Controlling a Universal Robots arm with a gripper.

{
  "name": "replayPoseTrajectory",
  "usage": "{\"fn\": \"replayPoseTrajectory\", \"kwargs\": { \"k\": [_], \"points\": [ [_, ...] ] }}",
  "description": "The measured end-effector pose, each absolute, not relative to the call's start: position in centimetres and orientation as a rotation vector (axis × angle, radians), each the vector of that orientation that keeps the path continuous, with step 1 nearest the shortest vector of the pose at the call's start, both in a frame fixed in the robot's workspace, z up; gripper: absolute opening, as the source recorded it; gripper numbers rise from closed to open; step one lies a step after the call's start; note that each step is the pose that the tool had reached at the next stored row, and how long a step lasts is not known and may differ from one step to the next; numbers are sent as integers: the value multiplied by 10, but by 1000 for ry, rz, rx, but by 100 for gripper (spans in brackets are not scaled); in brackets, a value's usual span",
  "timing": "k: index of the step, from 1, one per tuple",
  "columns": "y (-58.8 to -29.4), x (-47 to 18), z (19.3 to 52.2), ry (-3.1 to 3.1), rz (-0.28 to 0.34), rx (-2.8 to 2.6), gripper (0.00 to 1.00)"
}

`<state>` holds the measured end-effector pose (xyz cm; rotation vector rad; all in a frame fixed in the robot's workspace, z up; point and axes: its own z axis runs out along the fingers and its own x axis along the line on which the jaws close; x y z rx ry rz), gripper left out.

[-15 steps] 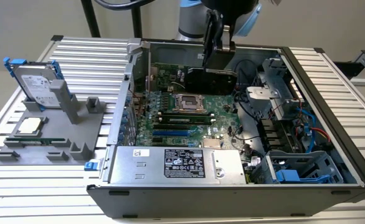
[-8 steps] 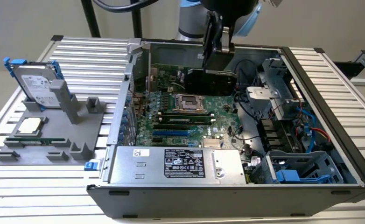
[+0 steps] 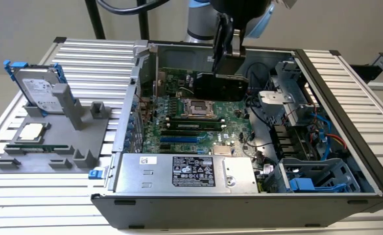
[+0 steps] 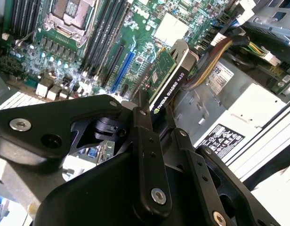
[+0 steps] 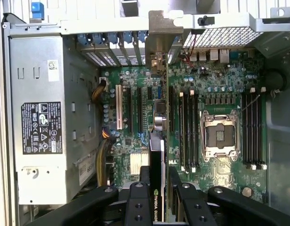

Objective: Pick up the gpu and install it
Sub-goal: 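Insert the gpu into the slot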

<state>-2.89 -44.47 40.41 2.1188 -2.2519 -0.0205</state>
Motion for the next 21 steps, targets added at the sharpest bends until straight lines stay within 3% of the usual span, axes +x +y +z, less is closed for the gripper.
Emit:
{"fn": "replayPoseTrajectory", "kwargs": {
  "k": [21],
  "points": [
    [-445, -29, 396, -2251, -19, 2118, 0]
  ]
}}
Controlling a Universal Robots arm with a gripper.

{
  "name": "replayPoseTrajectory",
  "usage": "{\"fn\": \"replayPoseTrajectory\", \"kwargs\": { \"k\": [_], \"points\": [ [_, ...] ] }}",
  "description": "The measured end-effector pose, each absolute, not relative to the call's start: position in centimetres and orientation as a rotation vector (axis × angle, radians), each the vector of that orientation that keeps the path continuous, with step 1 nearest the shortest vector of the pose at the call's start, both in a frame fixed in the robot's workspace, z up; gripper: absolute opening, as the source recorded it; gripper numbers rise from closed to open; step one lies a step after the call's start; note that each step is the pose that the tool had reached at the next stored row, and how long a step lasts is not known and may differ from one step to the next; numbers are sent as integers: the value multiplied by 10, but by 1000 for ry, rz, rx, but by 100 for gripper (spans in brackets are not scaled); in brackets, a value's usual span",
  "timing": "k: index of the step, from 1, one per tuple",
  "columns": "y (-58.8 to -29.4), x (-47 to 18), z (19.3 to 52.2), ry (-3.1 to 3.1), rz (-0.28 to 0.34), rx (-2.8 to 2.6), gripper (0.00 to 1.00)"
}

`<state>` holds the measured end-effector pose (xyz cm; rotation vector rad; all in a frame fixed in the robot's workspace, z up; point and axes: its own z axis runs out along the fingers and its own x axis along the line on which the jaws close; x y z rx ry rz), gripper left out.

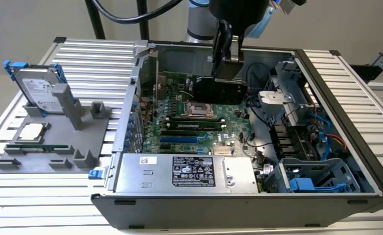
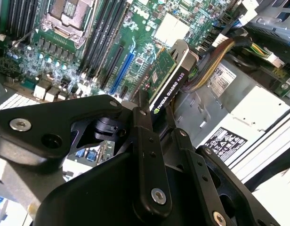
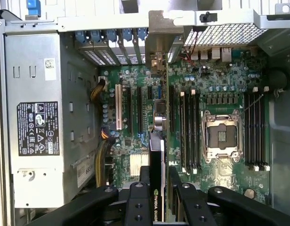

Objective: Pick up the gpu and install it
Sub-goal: 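Insert the gpu into the slot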

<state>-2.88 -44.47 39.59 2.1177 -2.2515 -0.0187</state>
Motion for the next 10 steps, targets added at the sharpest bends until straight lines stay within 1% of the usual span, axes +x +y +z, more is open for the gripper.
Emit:
{"fn": "replayPoseTrajectory", "kwargs": {
  "k": [10],
  "points": [
    [-444, -29, 393, -2252, -19, 2117, 0]
  ]
}}
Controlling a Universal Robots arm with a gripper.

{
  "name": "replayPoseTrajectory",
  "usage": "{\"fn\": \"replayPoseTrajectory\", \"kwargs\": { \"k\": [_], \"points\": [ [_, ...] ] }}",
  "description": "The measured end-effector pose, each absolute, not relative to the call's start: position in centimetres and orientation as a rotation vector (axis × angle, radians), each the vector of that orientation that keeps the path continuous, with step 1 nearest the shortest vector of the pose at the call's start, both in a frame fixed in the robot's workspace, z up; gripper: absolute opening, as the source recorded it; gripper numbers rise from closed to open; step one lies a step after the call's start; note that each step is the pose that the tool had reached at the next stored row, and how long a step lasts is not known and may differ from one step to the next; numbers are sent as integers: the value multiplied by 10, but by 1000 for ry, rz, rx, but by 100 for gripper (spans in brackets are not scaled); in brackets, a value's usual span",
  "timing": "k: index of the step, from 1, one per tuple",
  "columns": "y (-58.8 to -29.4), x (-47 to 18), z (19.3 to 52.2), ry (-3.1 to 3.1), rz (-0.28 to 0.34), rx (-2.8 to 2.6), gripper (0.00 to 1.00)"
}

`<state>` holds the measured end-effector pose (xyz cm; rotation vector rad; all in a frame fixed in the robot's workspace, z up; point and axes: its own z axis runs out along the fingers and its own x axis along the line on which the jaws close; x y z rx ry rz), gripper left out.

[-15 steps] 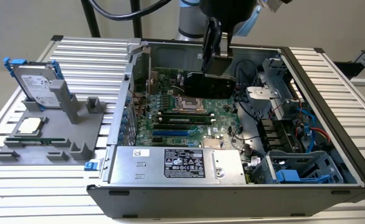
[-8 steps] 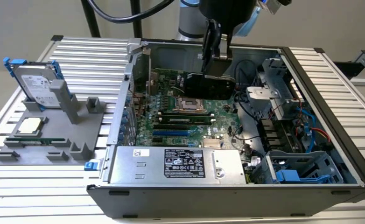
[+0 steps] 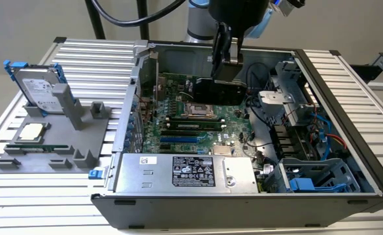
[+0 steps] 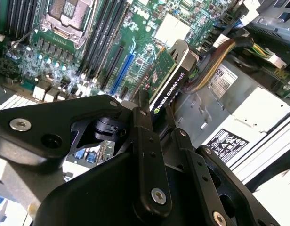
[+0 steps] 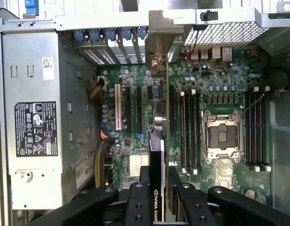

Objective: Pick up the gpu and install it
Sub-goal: 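Insert the gpu into the slot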

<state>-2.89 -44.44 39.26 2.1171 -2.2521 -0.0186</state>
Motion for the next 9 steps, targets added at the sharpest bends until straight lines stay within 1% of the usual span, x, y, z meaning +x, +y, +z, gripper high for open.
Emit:
{"fn": "replayPoseTrajectory", "kwargs": {
  "k": [9],
  "points": [
    [-444, -29, 390, -2253, -19, 2116, 0]
  ]
}}
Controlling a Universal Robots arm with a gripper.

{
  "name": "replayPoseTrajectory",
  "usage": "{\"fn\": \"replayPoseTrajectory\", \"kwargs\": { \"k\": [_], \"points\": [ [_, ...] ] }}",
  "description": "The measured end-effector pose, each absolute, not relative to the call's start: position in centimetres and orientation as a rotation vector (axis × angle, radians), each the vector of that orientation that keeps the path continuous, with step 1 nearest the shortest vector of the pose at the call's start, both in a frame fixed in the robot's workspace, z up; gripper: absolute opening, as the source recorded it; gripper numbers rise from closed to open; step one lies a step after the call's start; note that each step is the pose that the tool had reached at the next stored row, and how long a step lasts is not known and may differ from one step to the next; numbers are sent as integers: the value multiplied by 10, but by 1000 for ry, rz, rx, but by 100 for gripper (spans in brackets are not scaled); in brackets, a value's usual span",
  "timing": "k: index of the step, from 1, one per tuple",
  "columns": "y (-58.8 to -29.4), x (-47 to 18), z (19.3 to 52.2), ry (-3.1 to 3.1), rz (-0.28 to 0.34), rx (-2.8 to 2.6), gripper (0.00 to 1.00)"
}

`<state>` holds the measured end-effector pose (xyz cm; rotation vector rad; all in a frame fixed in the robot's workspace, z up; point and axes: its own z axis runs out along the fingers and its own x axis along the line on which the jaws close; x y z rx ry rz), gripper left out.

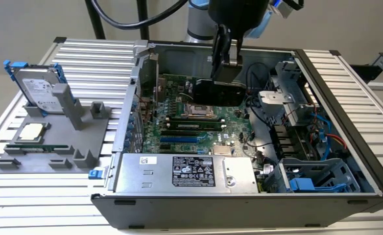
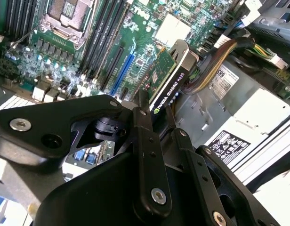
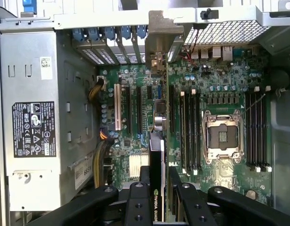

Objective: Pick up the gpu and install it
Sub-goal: 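Insert the gpu into the slot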

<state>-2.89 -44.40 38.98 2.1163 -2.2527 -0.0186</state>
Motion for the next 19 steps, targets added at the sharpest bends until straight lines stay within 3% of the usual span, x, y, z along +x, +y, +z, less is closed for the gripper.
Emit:
{"fn": "replayPoseTrajectory", "kwargs": {
  "k": [19],
  "points": [
    [-443, -29, 383, -2254, -19, 2115, 0]
  ]
}}
